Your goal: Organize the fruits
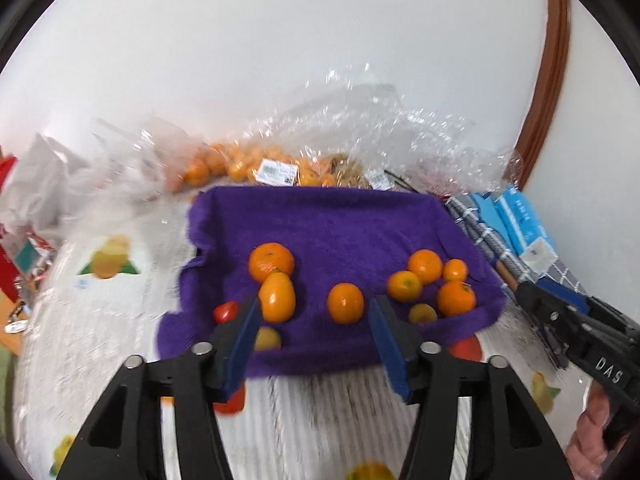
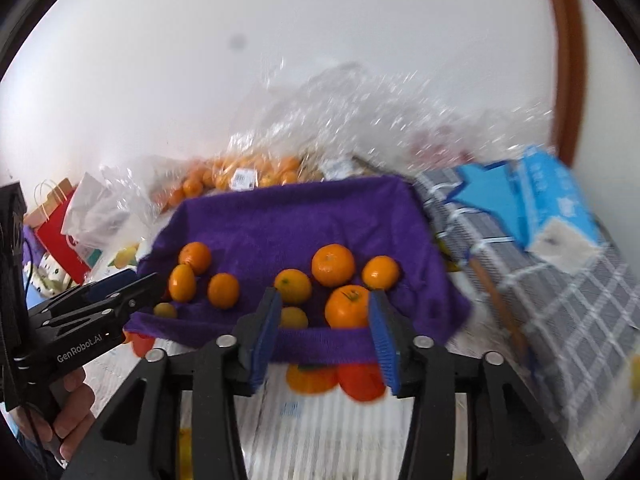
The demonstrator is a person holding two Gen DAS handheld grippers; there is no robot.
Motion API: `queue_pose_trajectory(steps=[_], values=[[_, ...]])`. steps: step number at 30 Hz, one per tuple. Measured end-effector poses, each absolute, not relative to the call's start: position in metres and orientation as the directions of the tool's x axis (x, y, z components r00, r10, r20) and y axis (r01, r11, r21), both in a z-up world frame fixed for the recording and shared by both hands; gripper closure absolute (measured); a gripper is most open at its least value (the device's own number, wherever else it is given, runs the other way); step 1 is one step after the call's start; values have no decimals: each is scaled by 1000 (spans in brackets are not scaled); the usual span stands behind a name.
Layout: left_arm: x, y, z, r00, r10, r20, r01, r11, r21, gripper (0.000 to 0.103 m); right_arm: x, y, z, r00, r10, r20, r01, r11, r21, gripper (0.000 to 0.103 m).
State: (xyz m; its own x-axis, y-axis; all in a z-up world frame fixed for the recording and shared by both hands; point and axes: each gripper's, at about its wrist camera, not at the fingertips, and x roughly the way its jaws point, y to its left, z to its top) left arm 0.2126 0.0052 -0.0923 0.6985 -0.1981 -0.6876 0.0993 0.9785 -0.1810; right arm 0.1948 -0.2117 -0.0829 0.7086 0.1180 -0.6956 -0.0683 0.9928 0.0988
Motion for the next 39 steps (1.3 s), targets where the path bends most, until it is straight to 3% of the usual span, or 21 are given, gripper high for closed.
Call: queue_pose_trajectory(steps=[9,11,15,39], values=[[127,15,-46,755,-129,-643,56,989,-133,20,112,-207,-39,723,10,-691,6,1000,21,49],[114,16,-40,761,-129,-636,55,989,-135,18,99,-207,-35,736,7,-677,10,1000,21,33],[99,15,-33,774,-108,-624,45,992,-116,17,73,-207,-28,765,17,-644,5,999,33,19],[82,9,-23,784,-91,-614,42,995,-95,17,52,-218,-24,762,-6,-648,48,998,47,19]])
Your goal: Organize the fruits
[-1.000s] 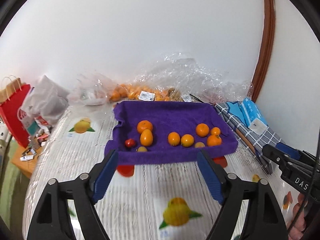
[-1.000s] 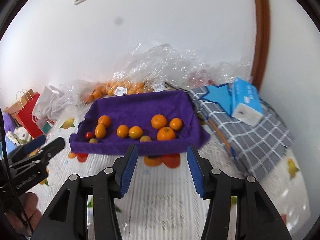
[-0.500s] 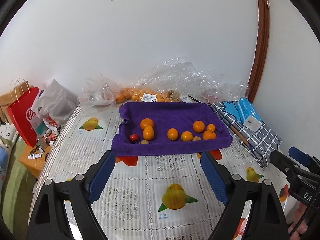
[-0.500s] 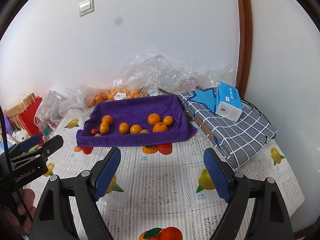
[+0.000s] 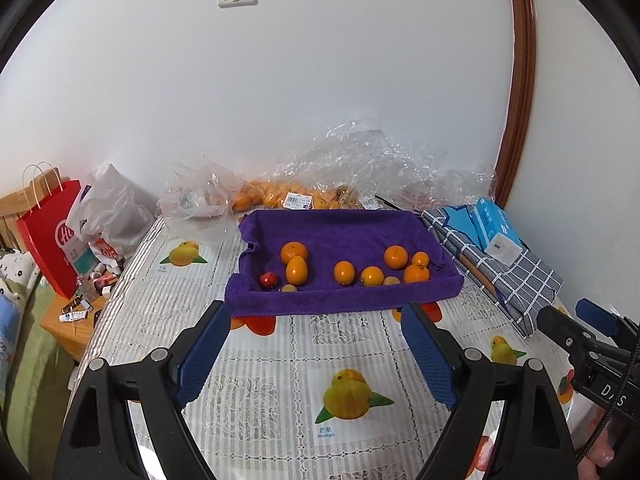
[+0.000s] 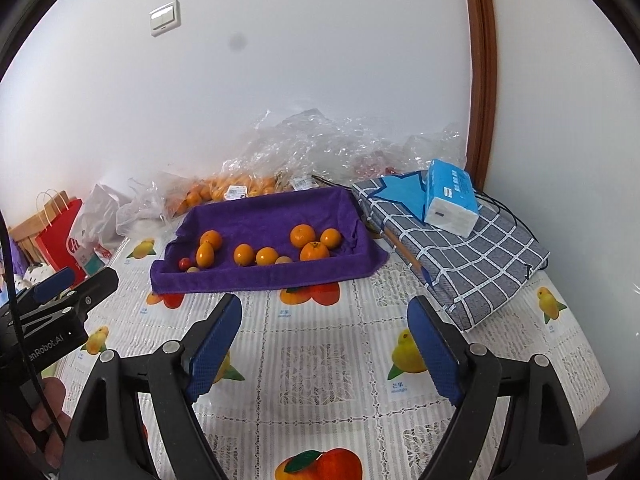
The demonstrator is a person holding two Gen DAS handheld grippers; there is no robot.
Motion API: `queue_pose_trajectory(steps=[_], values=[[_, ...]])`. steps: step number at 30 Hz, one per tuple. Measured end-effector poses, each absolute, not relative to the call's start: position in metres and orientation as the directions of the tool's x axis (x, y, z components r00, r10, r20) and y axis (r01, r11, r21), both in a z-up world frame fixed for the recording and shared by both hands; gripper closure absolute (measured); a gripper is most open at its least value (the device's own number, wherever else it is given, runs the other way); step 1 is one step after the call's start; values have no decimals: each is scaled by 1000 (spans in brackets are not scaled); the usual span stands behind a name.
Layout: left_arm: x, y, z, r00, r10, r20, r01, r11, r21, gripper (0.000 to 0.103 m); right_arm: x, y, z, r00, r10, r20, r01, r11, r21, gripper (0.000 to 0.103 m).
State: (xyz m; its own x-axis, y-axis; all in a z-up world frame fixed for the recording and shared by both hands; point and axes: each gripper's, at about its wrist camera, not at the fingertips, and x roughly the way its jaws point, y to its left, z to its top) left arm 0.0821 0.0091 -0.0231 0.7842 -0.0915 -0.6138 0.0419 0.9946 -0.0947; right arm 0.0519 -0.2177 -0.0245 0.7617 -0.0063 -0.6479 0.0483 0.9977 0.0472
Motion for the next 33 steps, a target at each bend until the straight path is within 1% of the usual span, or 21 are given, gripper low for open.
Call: queue_pose_trajectory(steps=[33], values=[[86,6,-23,786,-82,-612,37,996,-85,16,54,-215,-27,764,-4,-646,41,998,42,19]])
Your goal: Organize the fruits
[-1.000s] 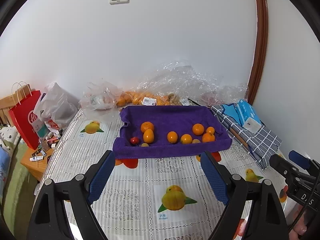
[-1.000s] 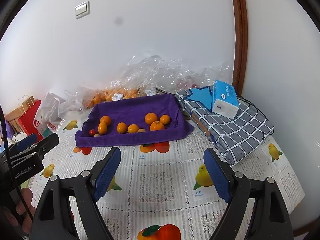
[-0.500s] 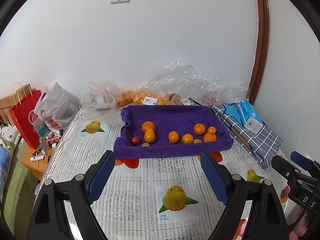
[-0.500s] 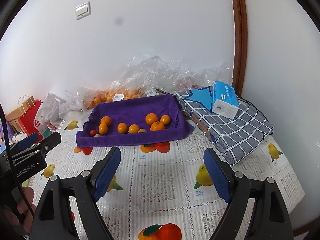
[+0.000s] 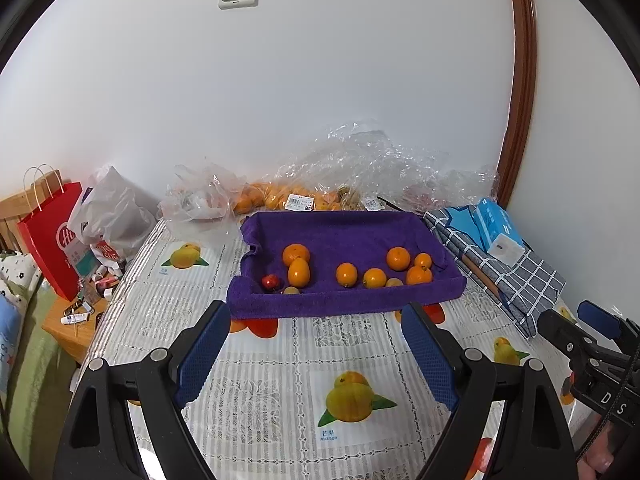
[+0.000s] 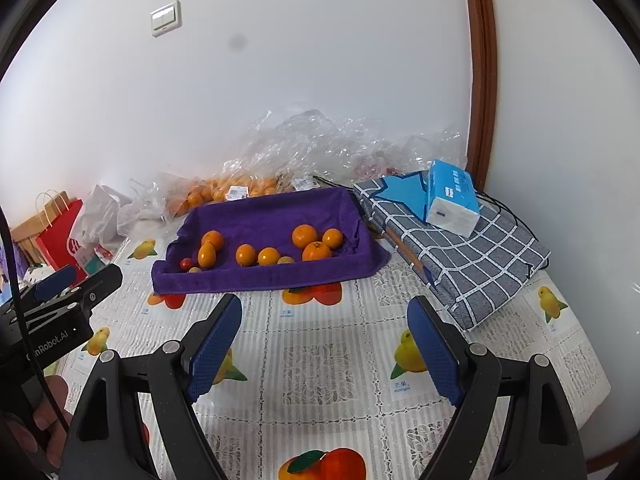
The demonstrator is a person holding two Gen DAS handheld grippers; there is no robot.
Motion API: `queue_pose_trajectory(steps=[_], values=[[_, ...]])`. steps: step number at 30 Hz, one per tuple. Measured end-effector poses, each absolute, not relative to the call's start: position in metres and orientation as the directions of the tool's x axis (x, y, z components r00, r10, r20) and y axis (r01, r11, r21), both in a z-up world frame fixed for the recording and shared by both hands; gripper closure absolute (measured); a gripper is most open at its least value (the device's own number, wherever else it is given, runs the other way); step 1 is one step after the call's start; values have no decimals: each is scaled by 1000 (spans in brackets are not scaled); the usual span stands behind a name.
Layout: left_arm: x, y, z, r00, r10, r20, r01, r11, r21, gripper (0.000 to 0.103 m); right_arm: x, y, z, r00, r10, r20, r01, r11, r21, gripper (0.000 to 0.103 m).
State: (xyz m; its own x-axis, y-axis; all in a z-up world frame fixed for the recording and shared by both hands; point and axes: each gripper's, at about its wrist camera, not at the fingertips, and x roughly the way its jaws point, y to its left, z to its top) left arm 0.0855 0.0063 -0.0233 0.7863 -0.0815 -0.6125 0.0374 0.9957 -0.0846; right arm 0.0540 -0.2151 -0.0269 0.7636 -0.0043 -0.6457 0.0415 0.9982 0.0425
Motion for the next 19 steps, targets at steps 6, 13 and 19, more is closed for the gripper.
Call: queue_pose_trajectory(steps=[6,13,19], values=[[84,8,-23,786,-90,-612,40,995,-94,16,52,-214,-25,766,-4,-643,37,999,38,19],[84,8,-23,783,-92,-615,41,994,-97,16,52,-214,-24,765,1,-645,35,998,43,19],[82,11,-19,799,-85,-595,34,995,-96,16,53,-213,-24,763,0,-646,33,999,39,19]])
